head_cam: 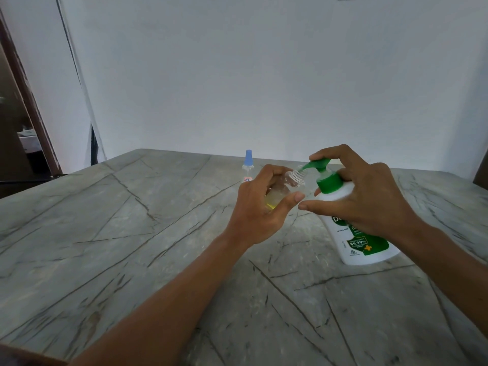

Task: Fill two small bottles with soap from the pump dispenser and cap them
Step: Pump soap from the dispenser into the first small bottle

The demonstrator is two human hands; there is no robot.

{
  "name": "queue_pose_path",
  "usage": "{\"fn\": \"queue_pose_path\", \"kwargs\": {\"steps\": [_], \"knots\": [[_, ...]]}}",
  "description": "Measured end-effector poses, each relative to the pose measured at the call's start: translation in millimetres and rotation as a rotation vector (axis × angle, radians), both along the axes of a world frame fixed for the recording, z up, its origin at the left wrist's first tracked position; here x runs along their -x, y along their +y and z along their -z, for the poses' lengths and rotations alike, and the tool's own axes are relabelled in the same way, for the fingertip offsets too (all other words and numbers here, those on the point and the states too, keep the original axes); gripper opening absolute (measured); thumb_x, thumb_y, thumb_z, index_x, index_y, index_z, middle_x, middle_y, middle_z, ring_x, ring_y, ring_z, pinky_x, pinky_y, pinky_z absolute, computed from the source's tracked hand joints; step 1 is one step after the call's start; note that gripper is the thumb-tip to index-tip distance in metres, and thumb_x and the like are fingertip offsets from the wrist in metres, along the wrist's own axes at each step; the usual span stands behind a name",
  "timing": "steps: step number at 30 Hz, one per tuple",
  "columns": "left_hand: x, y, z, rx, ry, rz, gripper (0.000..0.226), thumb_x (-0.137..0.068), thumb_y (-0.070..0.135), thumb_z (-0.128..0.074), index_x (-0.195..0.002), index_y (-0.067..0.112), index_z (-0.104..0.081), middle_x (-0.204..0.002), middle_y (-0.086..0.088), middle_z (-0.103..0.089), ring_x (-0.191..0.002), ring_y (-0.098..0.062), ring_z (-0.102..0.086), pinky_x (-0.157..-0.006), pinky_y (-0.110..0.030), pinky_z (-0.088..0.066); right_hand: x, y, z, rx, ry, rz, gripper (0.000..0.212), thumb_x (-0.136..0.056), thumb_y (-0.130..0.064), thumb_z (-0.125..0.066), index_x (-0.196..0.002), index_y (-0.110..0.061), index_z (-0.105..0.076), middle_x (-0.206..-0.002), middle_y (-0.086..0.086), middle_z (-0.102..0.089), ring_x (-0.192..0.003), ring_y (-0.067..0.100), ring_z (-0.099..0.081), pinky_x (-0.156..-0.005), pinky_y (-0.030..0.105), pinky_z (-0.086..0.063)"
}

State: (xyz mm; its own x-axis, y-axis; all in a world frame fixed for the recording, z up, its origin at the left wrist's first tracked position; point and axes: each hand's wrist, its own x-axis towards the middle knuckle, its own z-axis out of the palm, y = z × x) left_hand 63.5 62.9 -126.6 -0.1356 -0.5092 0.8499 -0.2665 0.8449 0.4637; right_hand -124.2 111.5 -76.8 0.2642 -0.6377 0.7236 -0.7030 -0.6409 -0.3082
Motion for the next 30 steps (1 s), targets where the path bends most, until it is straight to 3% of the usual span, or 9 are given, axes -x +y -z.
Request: {"fn": "queue_pose_path", "kwargs": {"steps": [4, 7, 13, 21, 30], "knots": [[-0.3, 0.4, -2.0, 0.001, 0.013, -0.01, 0.038, -0.085, 0.023, -0.075, -0.114, 0.003, -0.061, -0.105, 0.001, -0.072, -0.09, -0.008, -0.07, -0.078, -0.023, -0.058, -0.7, 0.5, 0.1, -0.004, 0.033, -0.007, 0.074, -0.057, -0.059, -0.079, -0.12, -0.049, -0.042, -0.08, -0.033, -0.057, -0.085, -0.015, -0.058, -0.067, -0.002, -0.041], [1.1, 1.4, -2.1, -0.002, 0.023, 0.004, 0.039, -0.084, 0.023, -0.075, -0.115, 0.003, -0.061, -0.106, 0.001, -0.072, -0.092, -0.008, -0.07, -0.081, -0.024, -0.058, -0.9, 2.0, -0.4, 0.014, 0.015, -0.007, 0.072, -0.057, -0.056, -0.08, -0.117, -0.05, -0.041, -0.079, -0.038, -0.052, -0.08, -0.02, -0.057, -0.065, -0.004, -0.039], [0.1, 1.1, -0.5, 0.012, -0.01, -0.009, 0.04, -0.083, 0.023, -0.076, -0.115, 0.003, -0.062, -0.103, -0.001, -0.073, -0.09, -0.009, -0.069, -0.077, -0.025, -0.058, -2.0, 3.9, 0.3, 0.009, -0.05, 0.006, 0.062, -0.055, -0.054, -0.082, -0.106, -0.048, -0.047, -0.077, -0.034, -0.054, -0.079, -0.016, -0.06, -0.064, 0.001, -0.045], [1.0, 1.2, -1.7, -0.016, 0.035, 0.005, 0.04, -0.084, 0.022, -0.076, -0.115, 0.003, -0.06, -0.106, -0.001, -0.073, -0.093, -0.008, -0.07, -0.082, -0.027, -0.058, -2.1, 4.1, 0.0, 0.03, 0.015, -0.007, 0.073, -0.058, -0.056, -0.08, -0.121, -0.047, -0.043, -0.083, -0.037, -0.055, -0.085, -0.017, -0.057, -0.068, -0.004, -0.038], [2.1, 1.8, -0.1, -0.008, 0.007, 0.005, 0.039, -0.084, 0.022, -0.076, -0.114, 0.002, -0.061, -0.105, -0.003, -0.073, -0.091, -0.013, -0.07, -0.077, -0.029, -0.059, -2.0, 3.0, 0.2, 0.017, -0.037, 0.008, 0.064, -0.055, -0.061, -0.077, -0.109, -0.05, -0.044, -0.081, -0.036, -0.053, -0.08, -0.017, -0.059, -0.063, 0.001, -0.044]]}}
